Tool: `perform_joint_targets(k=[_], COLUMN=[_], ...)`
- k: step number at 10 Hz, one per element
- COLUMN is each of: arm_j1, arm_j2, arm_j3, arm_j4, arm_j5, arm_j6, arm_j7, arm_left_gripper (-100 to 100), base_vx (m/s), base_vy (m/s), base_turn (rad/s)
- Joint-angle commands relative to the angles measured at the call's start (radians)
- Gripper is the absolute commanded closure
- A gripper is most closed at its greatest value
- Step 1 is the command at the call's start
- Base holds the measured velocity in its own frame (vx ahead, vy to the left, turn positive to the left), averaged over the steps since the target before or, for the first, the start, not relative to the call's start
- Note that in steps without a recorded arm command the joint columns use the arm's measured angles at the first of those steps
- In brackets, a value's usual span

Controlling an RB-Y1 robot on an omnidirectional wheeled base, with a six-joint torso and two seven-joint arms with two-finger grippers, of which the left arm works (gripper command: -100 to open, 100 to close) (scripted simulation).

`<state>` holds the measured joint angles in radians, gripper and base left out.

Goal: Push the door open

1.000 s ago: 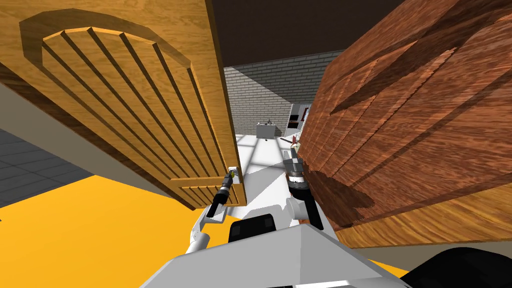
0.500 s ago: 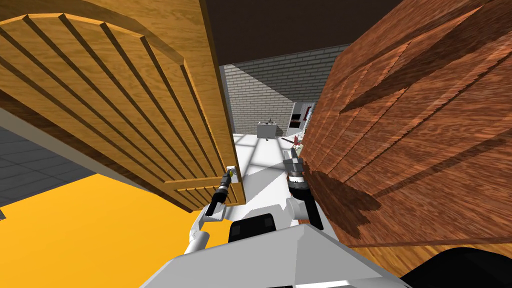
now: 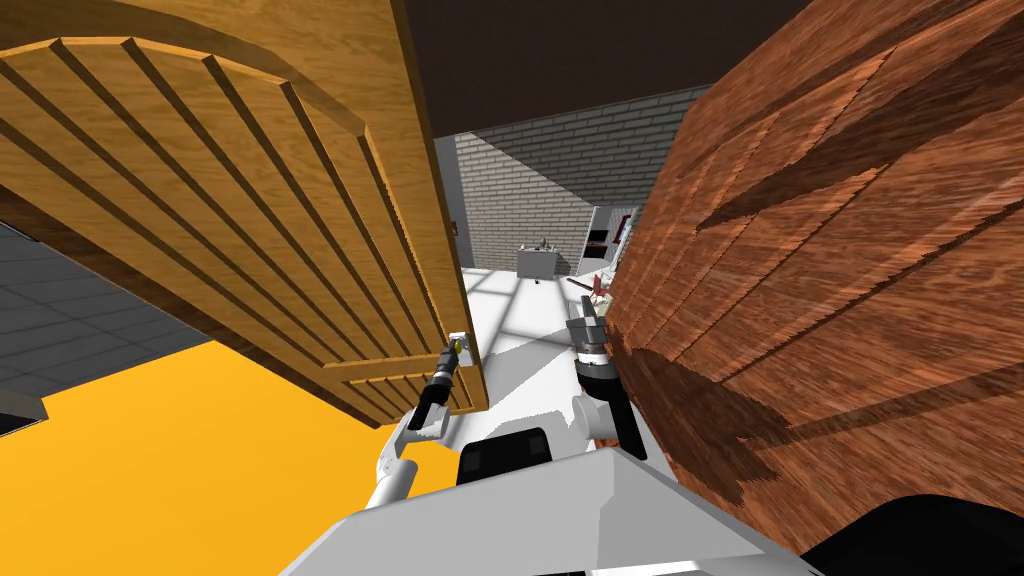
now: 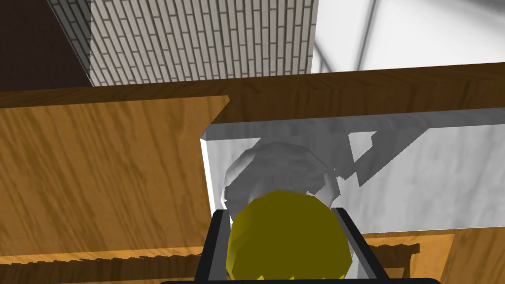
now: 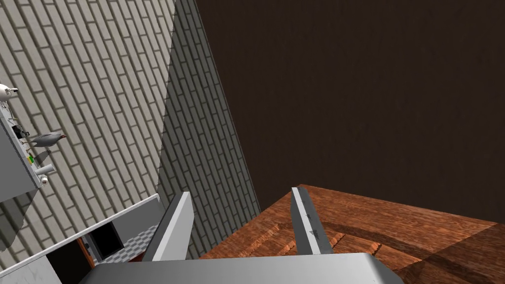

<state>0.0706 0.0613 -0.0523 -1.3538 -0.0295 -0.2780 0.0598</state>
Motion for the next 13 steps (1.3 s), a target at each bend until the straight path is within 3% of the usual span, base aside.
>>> perform_joint_targets(k=[1, 9, 13], arm_j1=[-0.012, -0.038, -0.037], arm_j2=[0.001, -0.038, -0.013], arm_j3=[0.035, 0.121, 0.149], arm_j4=[0.000, 0.029, 0.032], arm_j5=[0.005, 0.014, 0.018], arm_j6=[-0.003, 0.002, 0.003], arm_j7=[-0.004, -0.023, -0.028], arm_left_gripper=[100, 100, 100], base_vx=[0.157, 0.160, 0.140], base_vy=[-0.128, -0.114, -0.050], base_turn=[0.073, 0.071, 0.044])
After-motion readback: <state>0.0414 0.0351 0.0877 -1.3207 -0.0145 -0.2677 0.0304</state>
